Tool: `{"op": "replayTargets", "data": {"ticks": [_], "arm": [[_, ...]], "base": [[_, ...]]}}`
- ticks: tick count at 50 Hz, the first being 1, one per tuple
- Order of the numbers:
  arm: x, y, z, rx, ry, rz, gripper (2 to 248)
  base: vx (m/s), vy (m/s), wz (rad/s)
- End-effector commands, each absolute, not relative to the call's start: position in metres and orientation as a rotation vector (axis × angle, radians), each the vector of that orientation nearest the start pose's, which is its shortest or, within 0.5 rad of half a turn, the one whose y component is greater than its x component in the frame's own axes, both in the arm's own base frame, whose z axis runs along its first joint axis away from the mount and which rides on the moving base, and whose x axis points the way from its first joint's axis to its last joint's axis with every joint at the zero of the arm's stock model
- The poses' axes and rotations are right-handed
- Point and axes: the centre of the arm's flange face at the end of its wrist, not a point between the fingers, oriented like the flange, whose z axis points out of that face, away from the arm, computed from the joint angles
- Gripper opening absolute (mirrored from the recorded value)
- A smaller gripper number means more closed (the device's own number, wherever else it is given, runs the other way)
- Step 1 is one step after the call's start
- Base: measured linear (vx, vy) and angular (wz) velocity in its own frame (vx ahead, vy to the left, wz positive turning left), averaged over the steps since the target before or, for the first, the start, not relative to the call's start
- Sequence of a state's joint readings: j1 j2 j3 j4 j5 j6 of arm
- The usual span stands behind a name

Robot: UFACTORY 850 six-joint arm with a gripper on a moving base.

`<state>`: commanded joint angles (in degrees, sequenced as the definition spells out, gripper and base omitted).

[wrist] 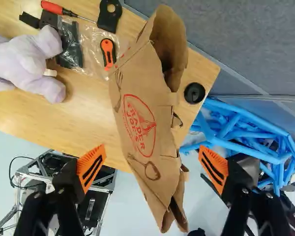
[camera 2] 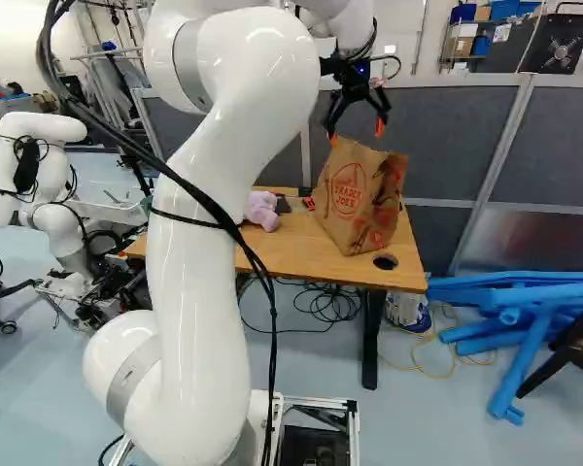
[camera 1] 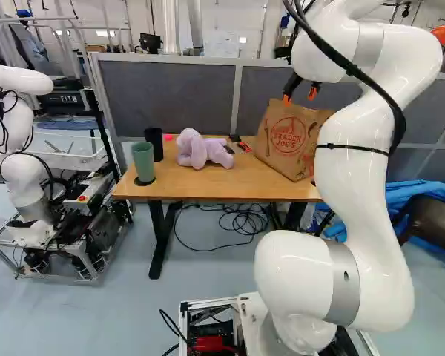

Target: Pick up the bag on the ground and place it on the table

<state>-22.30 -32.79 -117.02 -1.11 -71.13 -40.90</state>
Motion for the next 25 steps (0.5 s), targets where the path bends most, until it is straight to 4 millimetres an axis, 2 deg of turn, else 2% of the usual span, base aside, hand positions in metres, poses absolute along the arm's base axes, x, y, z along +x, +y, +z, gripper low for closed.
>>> {"op": "replayTargets", "data": {"ticks": [25], "arm": [[0.606,-0.250,0.747,-3.242,-0.537,-0.393,247]], "base": [[0.000,0.000,0.000]]}}
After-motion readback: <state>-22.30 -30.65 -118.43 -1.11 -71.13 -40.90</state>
